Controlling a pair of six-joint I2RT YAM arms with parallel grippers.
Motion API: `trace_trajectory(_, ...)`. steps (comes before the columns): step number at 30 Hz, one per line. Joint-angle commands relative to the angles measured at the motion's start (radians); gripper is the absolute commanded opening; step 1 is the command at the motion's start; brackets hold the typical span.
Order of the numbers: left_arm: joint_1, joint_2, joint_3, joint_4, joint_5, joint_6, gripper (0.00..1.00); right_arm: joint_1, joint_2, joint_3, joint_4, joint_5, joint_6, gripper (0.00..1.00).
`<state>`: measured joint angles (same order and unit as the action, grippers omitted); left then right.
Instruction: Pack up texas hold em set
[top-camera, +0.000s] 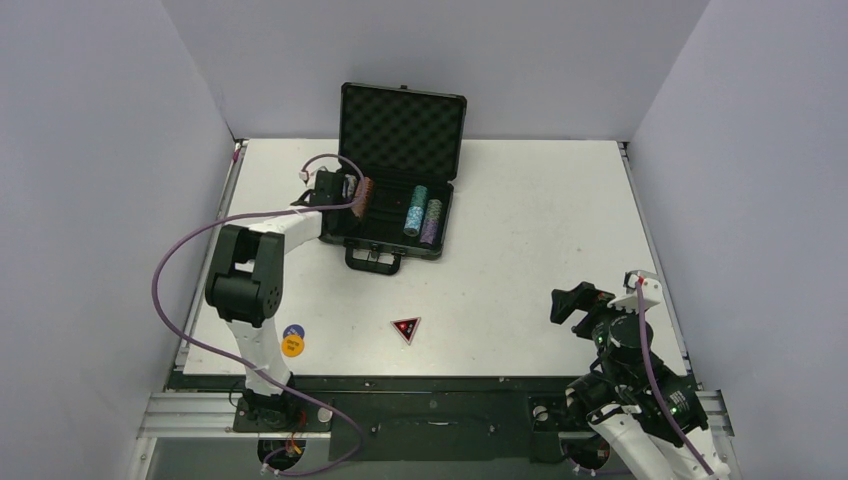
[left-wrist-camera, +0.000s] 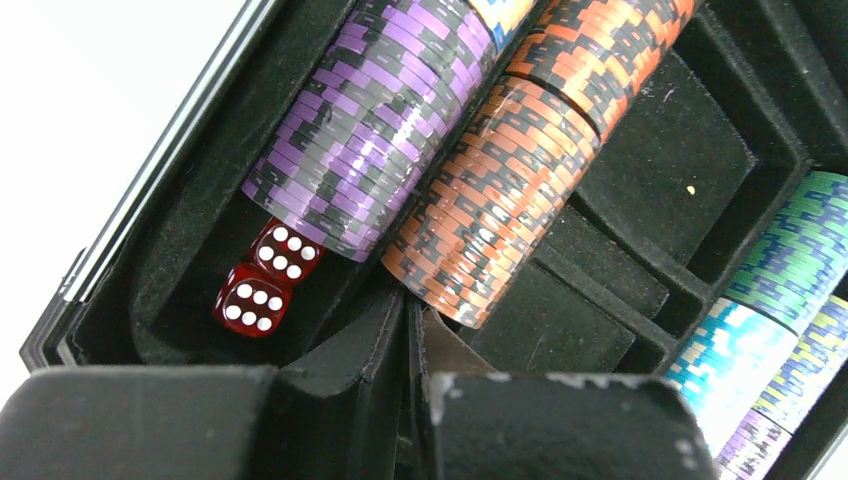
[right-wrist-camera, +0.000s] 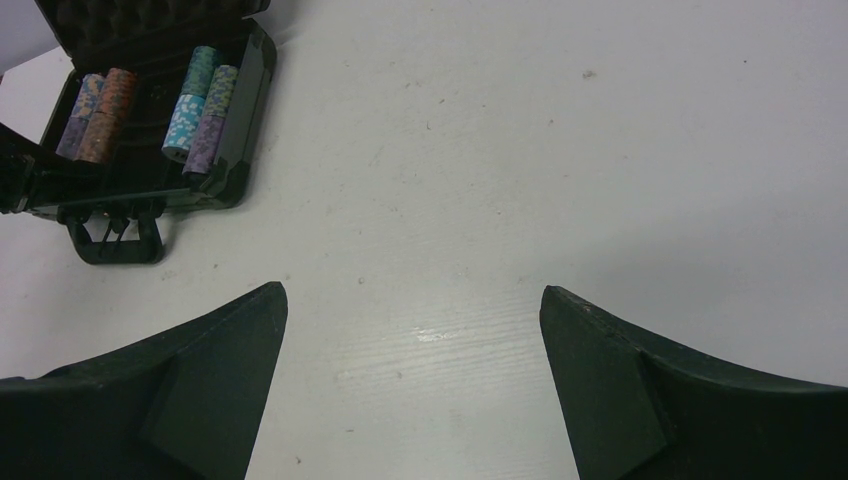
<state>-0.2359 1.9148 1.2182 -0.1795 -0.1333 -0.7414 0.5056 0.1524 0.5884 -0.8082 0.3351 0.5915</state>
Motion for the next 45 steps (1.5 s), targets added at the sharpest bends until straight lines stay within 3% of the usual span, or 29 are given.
trace_trajectory(1,0.001,0.020,0.071,0.106,-0.012,-0.010,0.04,0.007,0.022,-0.004,0.033,0.000,-0.004,0.93)
trace_trajectory(9,0.002,0.016,0.092,0.097,-0.021,0.007,0.05,0.007,-0.004,-0.007,0.036,0.014,0.001,0.93)
trace_trajectory(14,0.004,-0.059,0.065,0.047,-0.073,0.004,0.14,0.007,0.017,-0.006,0.037,0.009,0.000,0.93)
trace_trajectory(16,0.004,-0.097,0.048,0.040,-0.082,0.013,0.21,0.007,0.020,-0.007,0.039,0.011,0.001,0.93)
trace_trajectory(21,0.005,-0.192,0.038,-0.045,-0.098,0.083,0.62,0.007,0.029,-0.009,0.040,0.013,0.001,0.93)
trace_trajectory(28,0.020,-0.319,0.015,-0.183,-0.107,0.196,0.85,0.007,0.022,-0.009,0.043,0.011,0.002,0.93)
trace_trajectory(35,0.055,-0.483,-0.131,-0.212,-0.082,0.199,0.92,0.010,0.025,-0.008,0.042,0.015,0.002,0.93)
trace_trajectory(36,0.066,-0.526,-0.151,-0.210,-0.073,0.198,0.99,0.013,0.020,-0.009,0.043,0.018,0.004,0.93)
trace_trajectory(45,0.155,-0.803,-0.376,-0.186,0.038,0.179,0.96,0.017,0.030,-0.009,0.040,0.018,0.007,0.93)
